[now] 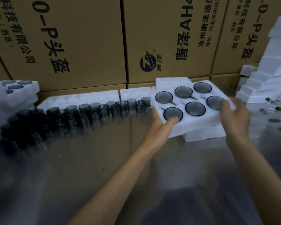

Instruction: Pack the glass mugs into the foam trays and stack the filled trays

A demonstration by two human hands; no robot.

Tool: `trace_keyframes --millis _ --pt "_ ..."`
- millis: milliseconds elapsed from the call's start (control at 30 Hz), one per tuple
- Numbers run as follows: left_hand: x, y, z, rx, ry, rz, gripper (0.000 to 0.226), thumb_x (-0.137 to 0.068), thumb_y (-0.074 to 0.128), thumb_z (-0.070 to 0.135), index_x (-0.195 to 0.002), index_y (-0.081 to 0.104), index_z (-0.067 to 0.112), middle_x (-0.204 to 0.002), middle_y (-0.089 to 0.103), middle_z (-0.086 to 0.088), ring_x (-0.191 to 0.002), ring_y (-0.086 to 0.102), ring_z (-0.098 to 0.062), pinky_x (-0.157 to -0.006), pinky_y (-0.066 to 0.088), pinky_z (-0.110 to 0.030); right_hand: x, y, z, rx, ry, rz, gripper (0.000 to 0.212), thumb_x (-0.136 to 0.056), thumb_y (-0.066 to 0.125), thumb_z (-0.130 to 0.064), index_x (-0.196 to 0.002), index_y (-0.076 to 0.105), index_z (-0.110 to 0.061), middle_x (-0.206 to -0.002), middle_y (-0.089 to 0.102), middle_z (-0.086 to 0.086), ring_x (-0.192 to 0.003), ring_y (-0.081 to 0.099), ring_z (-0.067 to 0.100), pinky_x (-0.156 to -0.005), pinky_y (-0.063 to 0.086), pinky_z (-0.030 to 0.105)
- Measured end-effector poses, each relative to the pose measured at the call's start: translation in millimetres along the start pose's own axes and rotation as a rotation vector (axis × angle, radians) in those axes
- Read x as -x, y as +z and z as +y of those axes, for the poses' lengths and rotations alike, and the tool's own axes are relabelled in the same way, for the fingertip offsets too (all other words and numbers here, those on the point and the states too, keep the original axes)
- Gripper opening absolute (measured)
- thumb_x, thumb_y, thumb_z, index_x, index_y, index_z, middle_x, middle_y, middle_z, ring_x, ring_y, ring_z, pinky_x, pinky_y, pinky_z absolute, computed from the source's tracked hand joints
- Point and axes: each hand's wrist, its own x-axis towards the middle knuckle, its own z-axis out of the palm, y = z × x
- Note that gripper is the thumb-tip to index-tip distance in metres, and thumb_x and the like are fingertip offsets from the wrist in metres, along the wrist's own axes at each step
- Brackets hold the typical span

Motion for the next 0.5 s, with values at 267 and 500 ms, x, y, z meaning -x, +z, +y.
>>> trace_keyframes --millis 267,500 --pt "-73.7 96.8 -35.1 0.016 -0.215 -0.003 0.091 -0.093 0.056 0.047 -0.157 -0.002 0.019 -0.163 0.013 0.003 -0.150 0.015 -0.016 -0.118 0.018 -0.035 -103.9 -11.9 48.6 0.289 0.099 -0.097 0.040 -0.097 0.050 -0.033 -0.131 0.059 -0.013 -0.134 0.056 0.022 -0.125 0.050 0.042 -0.107 0.041 0.047" --pt "-77.8 92.1 -45.3 -0.011 -0.220 -0.087 0.106 -0.087 0.053 0.069 -0.156 -0.015 0.025 -0.164 -0.014 0.008 -0.151 -0.006 -0.009 -0.122 0.003 -0.036 -107.4 -9.1 71.3 0.394 0.060 -0.106 0.040 -0.099 0.043 -0.031 -0.130 0.059 -0.012 -0.129 0.058 0.028 -0.122 0.050 0.045 -0.102 0.040 0.046"
